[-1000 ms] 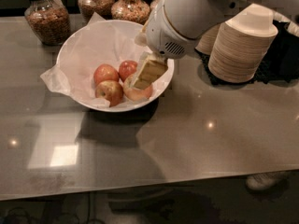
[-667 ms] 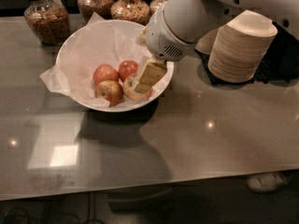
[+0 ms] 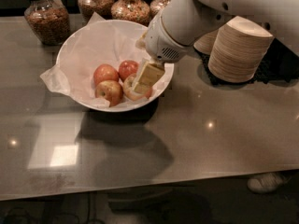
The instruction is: Pick apple from white bowl
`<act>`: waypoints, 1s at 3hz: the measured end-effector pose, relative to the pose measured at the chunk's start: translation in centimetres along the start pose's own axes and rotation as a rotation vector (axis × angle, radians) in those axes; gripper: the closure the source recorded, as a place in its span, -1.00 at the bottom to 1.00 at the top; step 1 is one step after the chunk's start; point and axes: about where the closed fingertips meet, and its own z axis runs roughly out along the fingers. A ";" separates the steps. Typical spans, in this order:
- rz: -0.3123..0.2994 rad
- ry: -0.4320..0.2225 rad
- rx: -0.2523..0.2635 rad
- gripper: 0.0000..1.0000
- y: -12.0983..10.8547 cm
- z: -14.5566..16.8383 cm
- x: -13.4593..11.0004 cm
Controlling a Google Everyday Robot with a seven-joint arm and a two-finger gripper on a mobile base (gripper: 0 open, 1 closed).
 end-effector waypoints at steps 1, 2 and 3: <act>0.008 -0.010 -0.006 -0.46 -0.7 0.8 0.1; 0.044 -0.020 -0.033 -0.46 -0.2 1.7 0.7; 0.068 -0.026 -0.062 -0.48 0.4 2.6 0.8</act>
Offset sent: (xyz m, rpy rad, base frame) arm 0.0087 0.0008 -0.0330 0.0571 0.1084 -0.0297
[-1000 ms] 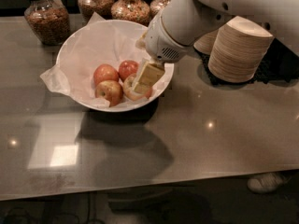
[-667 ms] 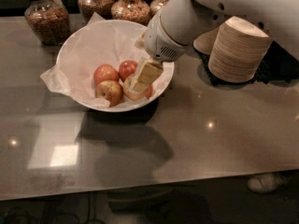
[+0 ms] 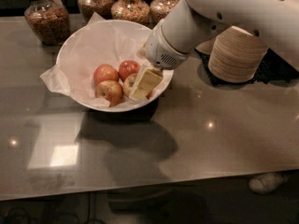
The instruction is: Pick apple from white bowl
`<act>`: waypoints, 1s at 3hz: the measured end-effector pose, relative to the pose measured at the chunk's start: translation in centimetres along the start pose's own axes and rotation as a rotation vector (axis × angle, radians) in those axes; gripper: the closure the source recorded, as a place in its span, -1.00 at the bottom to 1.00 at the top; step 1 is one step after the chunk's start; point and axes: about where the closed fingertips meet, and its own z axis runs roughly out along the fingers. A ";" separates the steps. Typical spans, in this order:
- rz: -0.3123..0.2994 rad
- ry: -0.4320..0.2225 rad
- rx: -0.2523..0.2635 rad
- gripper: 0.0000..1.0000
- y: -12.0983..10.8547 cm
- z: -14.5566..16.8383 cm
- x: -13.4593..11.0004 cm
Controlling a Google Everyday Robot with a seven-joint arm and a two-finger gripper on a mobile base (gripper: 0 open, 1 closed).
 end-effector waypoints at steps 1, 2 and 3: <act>0.009 0.008 -0.029 -0.48 0.5 1.2 -0.2; 0.012 0.016 -0.046 -0.46 0.7 2.4 -0.4; 0.025 0.026 -0.054 -0.44 0.9 3.4 -0.2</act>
Offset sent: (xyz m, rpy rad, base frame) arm 0.0042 0.0251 -0.0315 -0.0218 0.0701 0.0122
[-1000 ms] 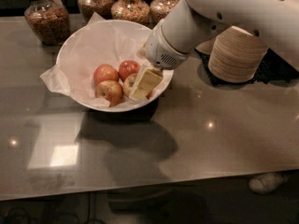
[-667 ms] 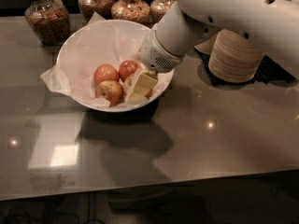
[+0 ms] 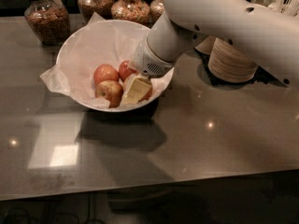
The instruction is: Pick apple from white bowl
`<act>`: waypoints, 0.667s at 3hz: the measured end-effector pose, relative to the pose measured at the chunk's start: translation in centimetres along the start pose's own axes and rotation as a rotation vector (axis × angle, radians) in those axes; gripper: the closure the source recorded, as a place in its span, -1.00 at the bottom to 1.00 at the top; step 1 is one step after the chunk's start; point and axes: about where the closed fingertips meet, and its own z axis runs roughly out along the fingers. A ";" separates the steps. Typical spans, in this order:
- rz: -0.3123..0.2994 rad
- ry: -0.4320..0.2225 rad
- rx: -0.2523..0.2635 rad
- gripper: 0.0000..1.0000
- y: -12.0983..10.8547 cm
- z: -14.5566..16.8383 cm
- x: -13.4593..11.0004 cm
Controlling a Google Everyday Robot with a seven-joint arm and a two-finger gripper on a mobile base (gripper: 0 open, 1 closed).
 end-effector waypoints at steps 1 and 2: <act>0.026 0.015 0.008 -0.42 0.1 0.5 0.8; 0.027 0.016 0.009 -0.42 0.0 0.3 0.7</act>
Offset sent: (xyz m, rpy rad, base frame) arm 0.0039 -0.0245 -0.0239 -0.0241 0.0091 -0.1181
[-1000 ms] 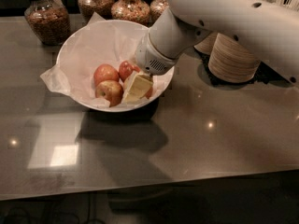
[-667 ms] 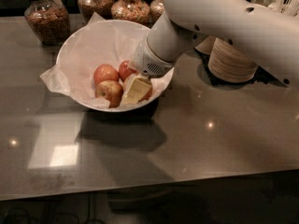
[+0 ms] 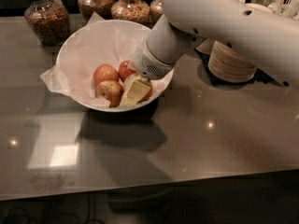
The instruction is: Pick apple from white bowl
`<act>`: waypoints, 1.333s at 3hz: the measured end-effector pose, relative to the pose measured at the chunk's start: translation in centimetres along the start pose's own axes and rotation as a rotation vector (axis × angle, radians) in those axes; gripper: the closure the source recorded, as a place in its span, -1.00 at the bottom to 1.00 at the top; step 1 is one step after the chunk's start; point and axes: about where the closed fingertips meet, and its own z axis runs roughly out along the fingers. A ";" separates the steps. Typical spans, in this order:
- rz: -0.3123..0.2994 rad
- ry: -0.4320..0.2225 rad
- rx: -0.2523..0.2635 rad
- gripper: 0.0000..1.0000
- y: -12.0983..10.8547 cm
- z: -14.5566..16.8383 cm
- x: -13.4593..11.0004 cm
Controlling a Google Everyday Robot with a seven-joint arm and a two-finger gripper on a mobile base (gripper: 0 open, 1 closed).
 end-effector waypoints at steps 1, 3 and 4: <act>0.043 0.025 0.047 -0.42 -0.2 -0.6 1.8; 0.082 0.055 0.134 -0.46 -0.5 -2.8 3.6; 0.082 0.055 0.134 -0.50 -0.5 -2.8 3.6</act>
Offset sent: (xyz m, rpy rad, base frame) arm -0.0016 -0.0685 0.0113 -0.0425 -0.0890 -0.2106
